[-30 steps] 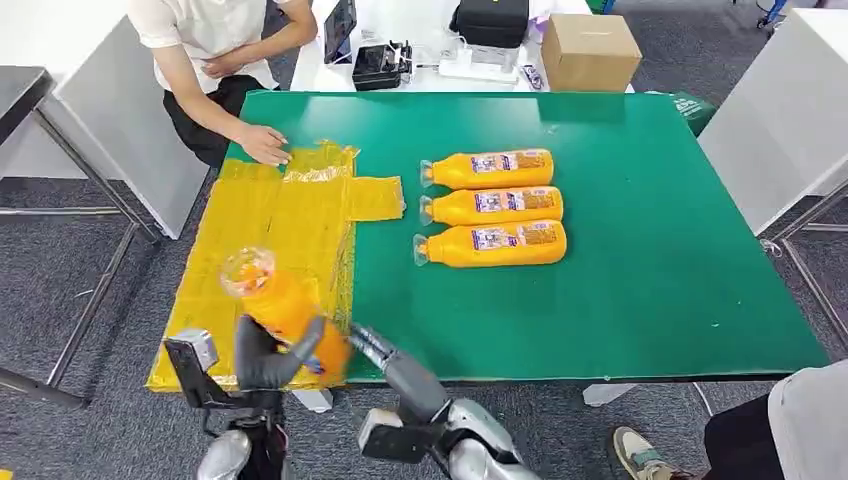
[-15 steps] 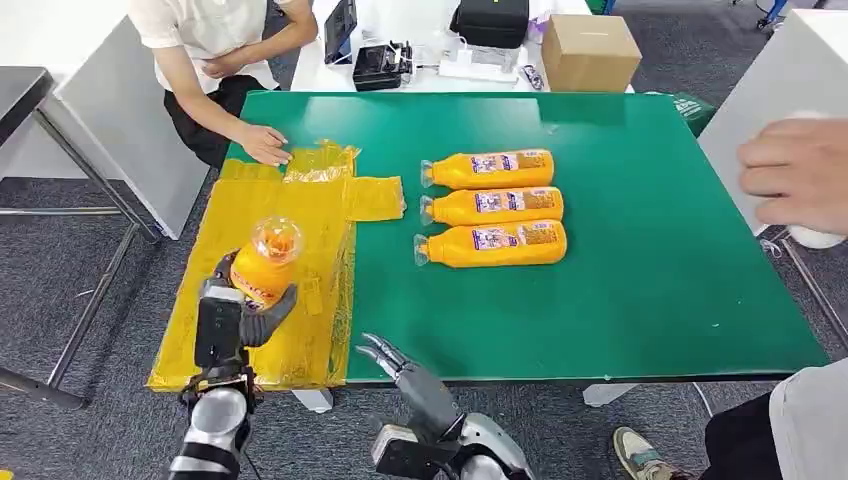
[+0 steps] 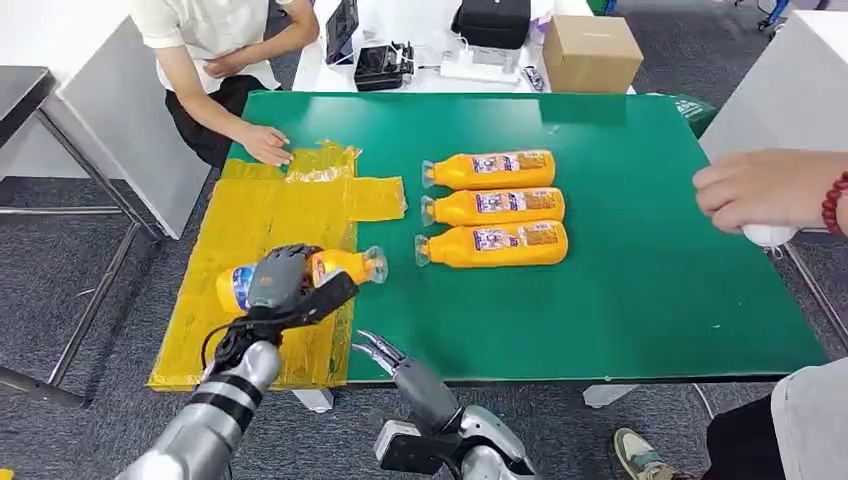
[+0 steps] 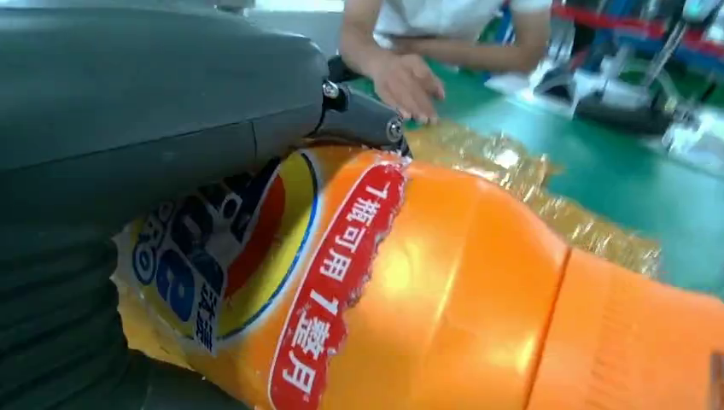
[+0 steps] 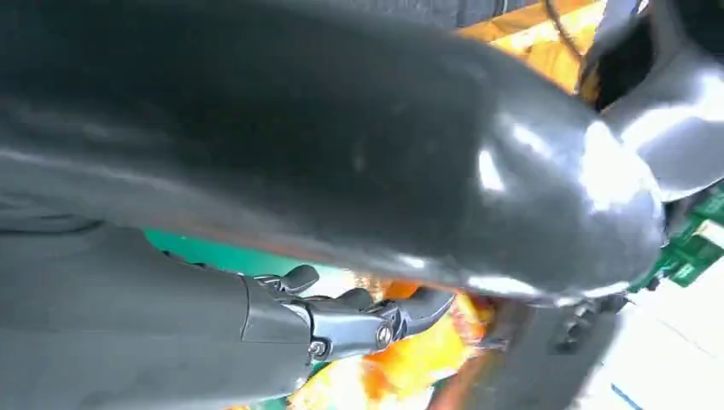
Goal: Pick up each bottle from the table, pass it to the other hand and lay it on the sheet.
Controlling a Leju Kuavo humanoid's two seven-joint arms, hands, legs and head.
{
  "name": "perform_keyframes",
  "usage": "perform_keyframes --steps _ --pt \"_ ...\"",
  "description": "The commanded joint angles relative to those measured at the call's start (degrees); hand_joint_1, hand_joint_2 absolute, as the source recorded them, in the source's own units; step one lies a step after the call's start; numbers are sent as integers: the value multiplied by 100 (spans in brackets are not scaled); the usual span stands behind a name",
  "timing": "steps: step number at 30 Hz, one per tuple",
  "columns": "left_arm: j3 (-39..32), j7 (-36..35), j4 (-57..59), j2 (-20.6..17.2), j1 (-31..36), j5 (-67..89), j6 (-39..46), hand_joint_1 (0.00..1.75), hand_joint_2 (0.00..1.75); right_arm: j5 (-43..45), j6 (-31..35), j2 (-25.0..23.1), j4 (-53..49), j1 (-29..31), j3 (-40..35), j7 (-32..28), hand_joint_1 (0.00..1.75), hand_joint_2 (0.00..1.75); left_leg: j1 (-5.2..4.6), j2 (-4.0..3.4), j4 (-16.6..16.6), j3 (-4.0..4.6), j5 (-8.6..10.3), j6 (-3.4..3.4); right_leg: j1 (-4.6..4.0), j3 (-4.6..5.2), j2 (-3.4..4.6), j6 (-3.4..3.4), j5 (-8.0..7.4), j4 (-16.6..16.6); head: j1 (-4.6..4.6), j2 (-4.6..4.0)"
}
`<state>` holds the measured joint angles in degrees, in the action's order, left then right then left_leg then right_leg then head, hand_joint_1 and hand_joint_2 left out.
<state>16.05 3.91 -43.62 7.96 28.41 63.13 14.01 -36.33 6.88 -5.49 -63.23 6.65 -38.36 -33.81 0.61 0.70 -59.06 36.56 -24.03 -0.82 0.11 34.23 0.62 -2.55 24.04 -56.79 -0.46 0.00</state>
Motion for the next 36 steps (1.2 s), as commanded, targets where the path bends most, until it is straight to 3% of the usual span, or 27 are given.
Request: perform_keyframes --steps 1,2,3,4,12,22,24,28,36 --pt "796 -623 2273 -60 940 660 -708 155 175 56 -120 42 295 226 13 -77 0 0 -1 -9 5 -14 1 1 0 -10 2 3 -2 3 0 0" --pt "710 -615 2382 -40 987 599 -865 51 175 82 -122 19 338 229 36 -98 0 0 -3 -15 10 -24 2 2 1 -18 3 6 -4 6 -2 0" --pt "632 -614 2437 -14 1013 528 -1018 16 175 90 -126 5 370 230 45 -104 0 0 -3 -16 8 -22 1 2 1 -16 6 5 -4 4 0 0" --pt "558 -592 2464 1 1029 449 -1109 0 175 96 -133 1 401 235 40 -100 0 0 -1 -15 7 -28 1 3 -1 -23 6 6 -4 5 -2 0" --pt "31 -97 2368 50 1041 -191 -1491 0 175 153 -22 -10 653 277 4 -222 0 0 -4 -22 16 -62 1 2 2 -56 11 5 -4 10 0 0" --pt "-88 550 2002 159 1055 -824 -1743 0 175 263 86 41 761 272 -23 -304 0 0 -2 -4 9 -53 2 3 0 -51 1 5 -3 5 -2 0" --pt "-216 964 1676 215 907 -1318 -1842 0 175 289 142 73 701 213 3 -323 0 0 -3 -9 13 -54 3 2 1 -51 5 6 -5 7 0 0" --pt "-137 1034 1466 194 816 -1505 -1879 0 175 296 166 100 669 181 0 -332 0 0 -2 -3 9 -51 1 2 0 -49 0 5 -1 4 0 0" --pt "178 1702 -1694 -69 -657 -4076 -1991 0 175 243 378 230 581 -29 -19 -379 0 0 -3 -16 9 -42 -4 3 0 -36 7 6 2 5 -2 0"
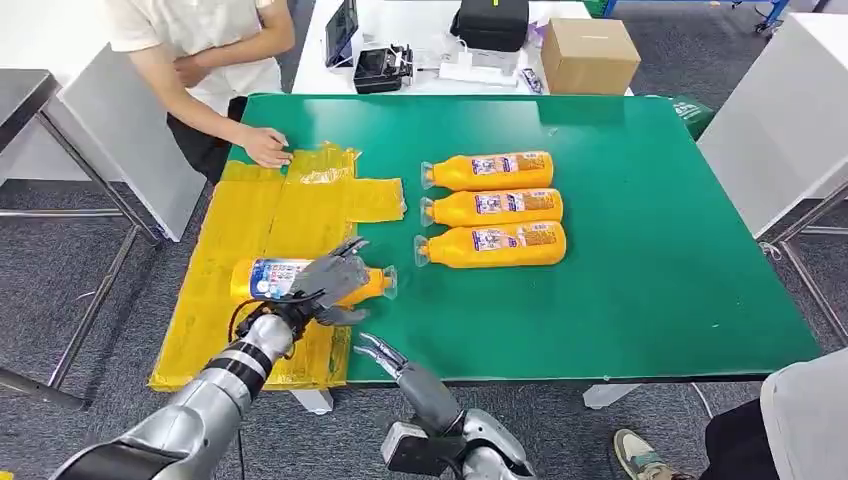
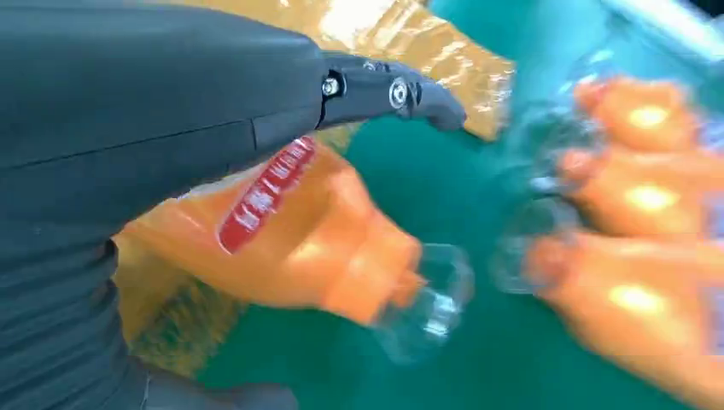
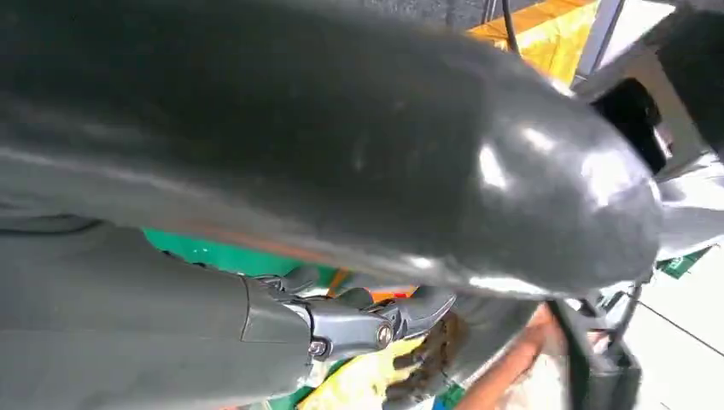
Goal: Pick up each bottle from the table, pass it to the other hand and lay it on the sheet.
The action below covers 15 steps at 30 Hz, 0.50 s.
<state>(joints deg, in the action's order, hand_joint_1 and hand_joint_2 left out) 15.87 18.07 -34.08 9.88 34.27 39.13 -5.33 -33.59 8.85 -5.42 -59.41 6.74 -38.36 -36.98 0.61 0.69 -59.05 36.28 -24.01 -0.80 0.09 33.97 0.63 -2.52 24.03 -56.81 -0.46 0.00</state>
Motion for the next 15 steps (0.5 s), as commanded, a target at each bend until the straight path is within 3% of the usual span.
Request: perform_keyframes --steps 1,4,7,13,15 --pt "289 258 -3010 -314 -1395 -1742 181 0 175 -21 211 244 95 -75 26 -74 0 0 -2 -15 5 -2 -5 1 1 3 8 2 2 4 -2 0" --pt "373 276 -3530 -325 -1615 -1650 742 0 175 -88 258 284 -118 -130 99 -45 0 0 -2 -12 2 16 -4 1 1 20 4 1 2 1 0 0" --pt "147 261 -4062 -164 -1952 -2347 733 0 175 -375 418 503 -243 -127 194 219 0 0 -6 -15 4 11 -9 -1 4 17 3 2 8 1 0 0" --pt "153 259 -4065 -172 -1960 -2348 732 0 175 -375 417 510 -241 -136 201 220 0 0 -3 -4 2 24 -3 0 2 26 -3 1 4 1 -2 0" --pt "-72 277 -4125 6 -2085 -2926 715 0 175 -676 694 581 -208 -80 254 459 0 0 -3 -9 5 17 -5 1 2 20 -1 3 5 3 -2 0"
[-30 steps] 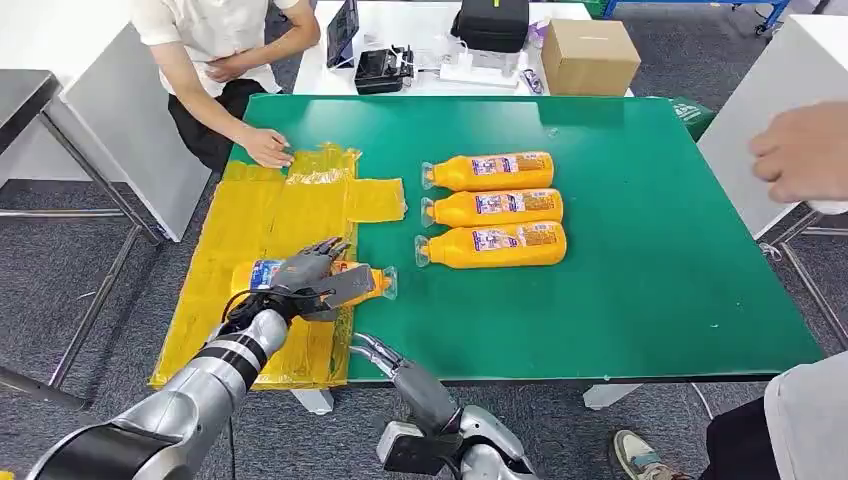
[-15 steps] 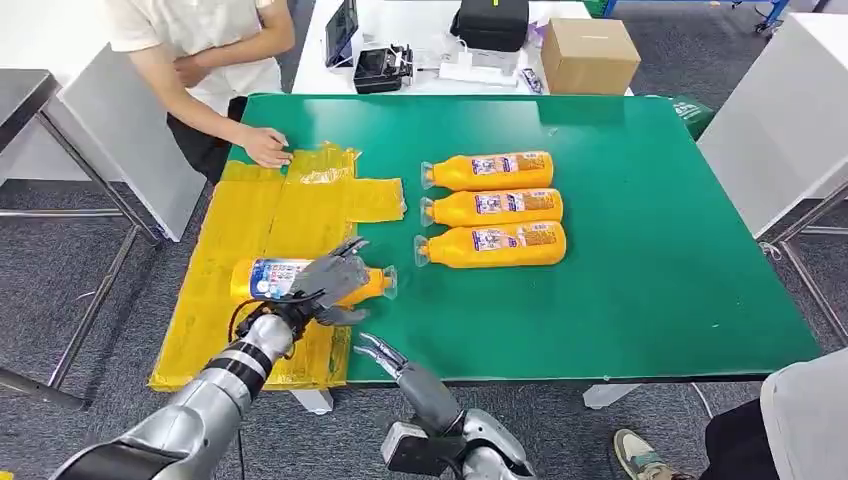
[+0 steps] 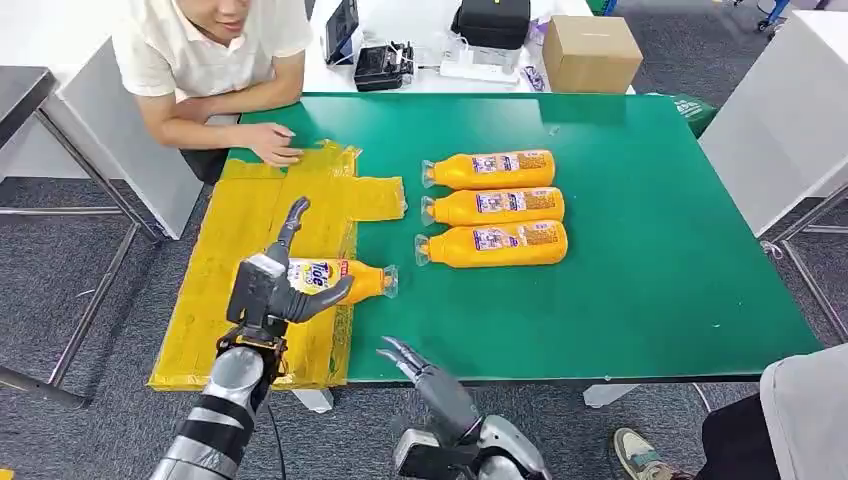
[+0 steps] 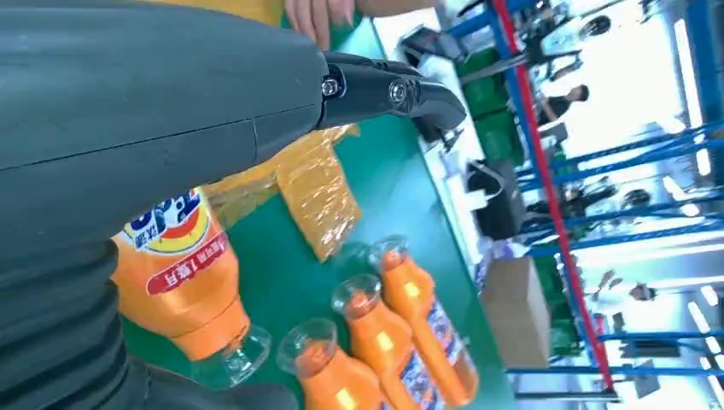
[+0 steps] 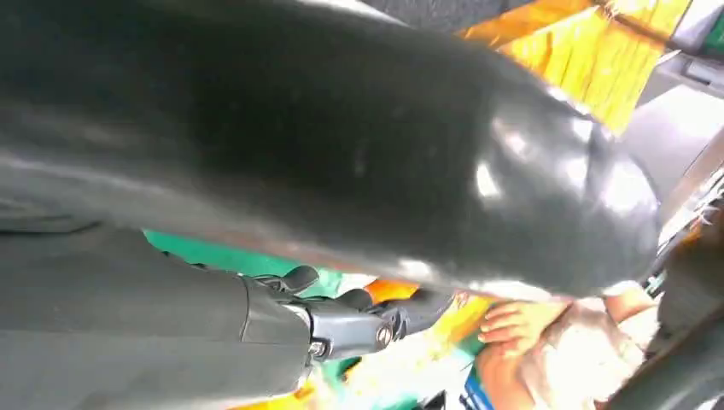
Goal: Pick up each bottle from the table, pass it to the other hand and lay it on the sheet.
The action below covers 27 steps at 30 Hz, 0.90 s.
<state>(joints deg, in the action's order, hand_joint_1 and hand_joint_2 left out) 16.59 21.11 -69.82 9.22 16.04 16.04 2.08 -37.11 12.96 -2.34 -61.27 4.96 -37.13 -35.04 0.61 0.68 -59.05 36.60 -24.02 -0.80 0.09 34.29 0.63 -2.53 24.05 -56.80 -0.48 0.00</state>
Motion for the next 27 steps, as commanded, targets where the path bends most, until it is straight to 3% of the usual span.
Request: perform_keyframes --steps 1,2,3,7,11,14,19,27 --pt "-197 -135 -717 129 -465 -1151 -161 0 175 -507 441 441 -19 173 250 467 0 0 -3 -9 5 -12 -3 0 1 -9 1 3 1 3 0 0" --pt "-117 -166 -862 112 -632 -1297 -171 0 175 -697 629 595 14 251 399 666 0 0 -6 -11 7 -23 -6 0 4 -18 0 3 4 3 2 0" --pt "-78 -150 -992 125 -803 -1423 -154 0 175 -808 713 761 62 357 538 758 0 175 -7 -12 7 -19 -4 -1 5 -15 2 1 2 5 2 0" --pt "444 -140 -1441 -62 -1493 -1581 -85 0 175 -895 720 1278 372 758 1400 932 0 175 -14 -21 7 -19 -6 -7 12 -14 11 -4 0 6 4 0" --pt "855 -73 -1275 -57 -1606 -891 544 0 175 -1209 668 1515 1266 1278 1940 1026 0 175 -25 0 8 -23 -4 -8 24 -24 -6 -6 4 9 2 0" --pt "898 -79 -1211 -6 -1534 -907 553 0 175 -1308 718 1523 1612 1523 1983 948 0 175 -31 -6 5 -18 -5 -9 28 -16 -1 -3 -2 7 2 0" --pt "1095 -139 -983 13 -1332 -1167 389 0 175 -1784 949 1347 2786 2465 1917 1038 0 175 -37 -27 4 -18 -5 -12 34 -9 21 -9 -11 5 2 0" --pt "1114 -132 -917 31 -1260 -1220 404 0 175 -1953 911 1210 3074 2576 1792 1159 0 175 -32 -18 6 -22 0 -16 29 -19 3 -12 -7 9 4 0"
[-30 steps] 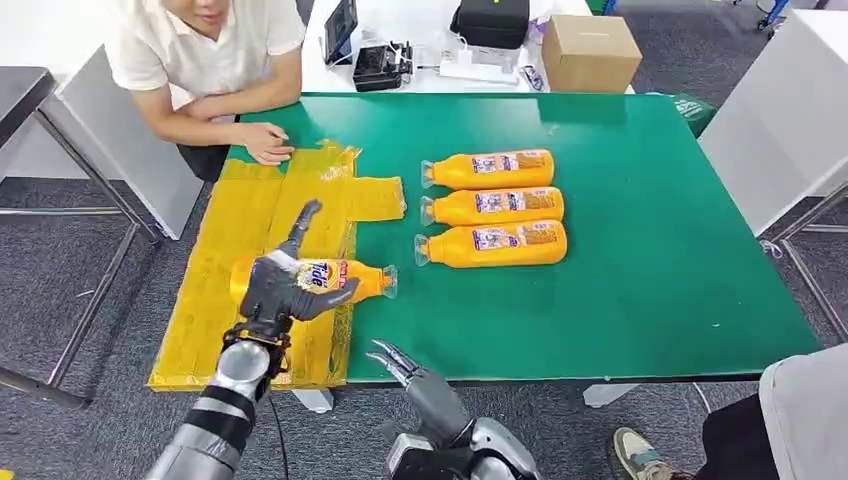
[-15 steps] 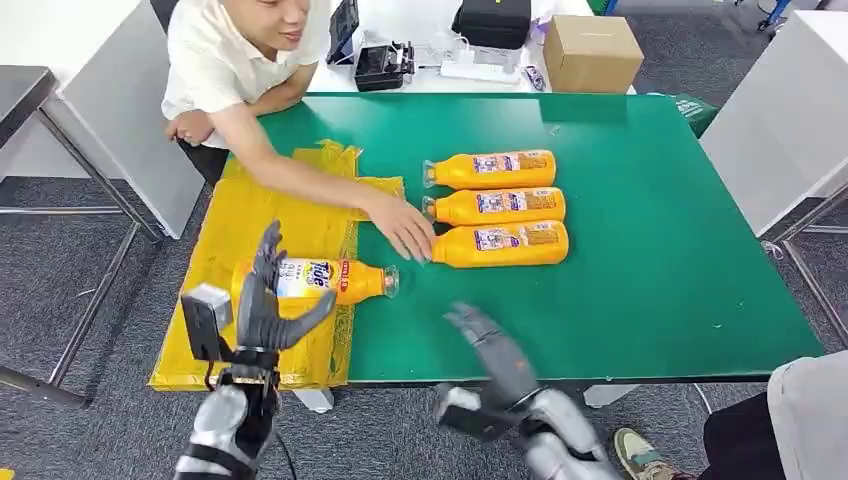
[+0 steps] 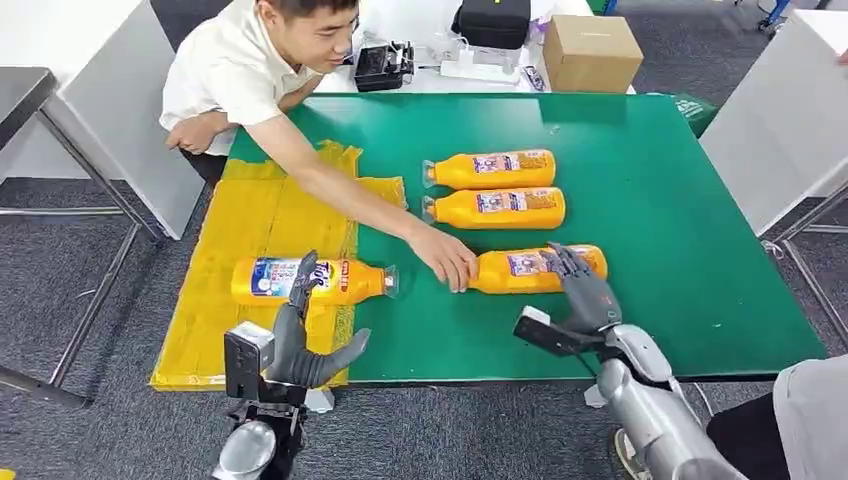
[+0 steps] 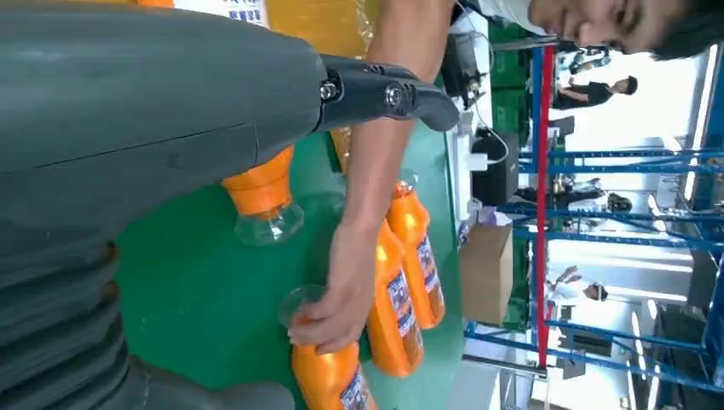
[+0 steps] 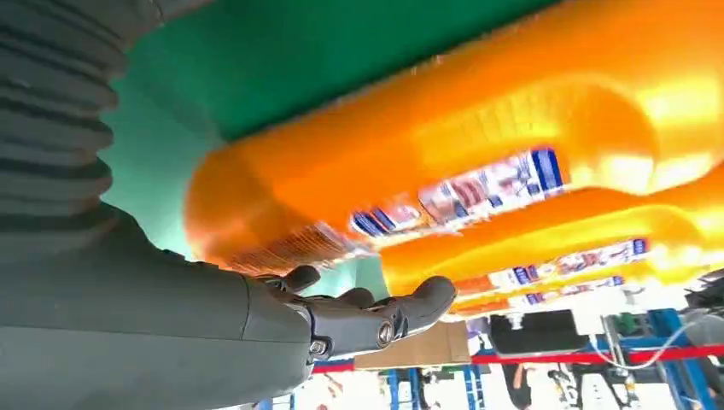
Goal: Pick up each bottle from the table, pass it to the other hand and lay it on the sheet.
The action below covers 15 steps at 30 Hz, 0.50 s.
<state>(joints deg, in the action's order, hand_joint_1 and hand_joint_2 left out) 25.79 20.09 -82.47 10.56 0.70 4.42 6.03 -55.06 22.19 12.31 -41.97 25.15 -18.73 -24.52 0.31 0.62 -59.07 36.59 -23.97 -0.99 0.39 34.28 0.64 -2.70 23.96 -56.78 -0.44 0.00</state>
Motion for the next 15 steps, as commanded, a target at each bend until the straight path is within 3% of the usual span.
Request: perform_keyframes --steps 1,9,15 --pt "201 -23 343 -104 290 -70 10 0 175 -197 -37 -269 1223 574 -84 119 0 175 -1 -10 6 -17 -4 3 0 -15 3 5 1 6 -2 0" --pt "212 -24 365 -147 336 -137 25 0 175 -890 -5 -197 1718 757 -580 566 0 175 -1 -10 8 -23 -3 4 -1 -22 0 7 1 7 0 0" --pt "141 -68 276 -188 281 -168 80 0 175 -1813 -415 -159 1927 1124 -1227 1630 0 175 -2 -12 8 -24 -1 2 0 -20 1 6 -2 7 0 0"
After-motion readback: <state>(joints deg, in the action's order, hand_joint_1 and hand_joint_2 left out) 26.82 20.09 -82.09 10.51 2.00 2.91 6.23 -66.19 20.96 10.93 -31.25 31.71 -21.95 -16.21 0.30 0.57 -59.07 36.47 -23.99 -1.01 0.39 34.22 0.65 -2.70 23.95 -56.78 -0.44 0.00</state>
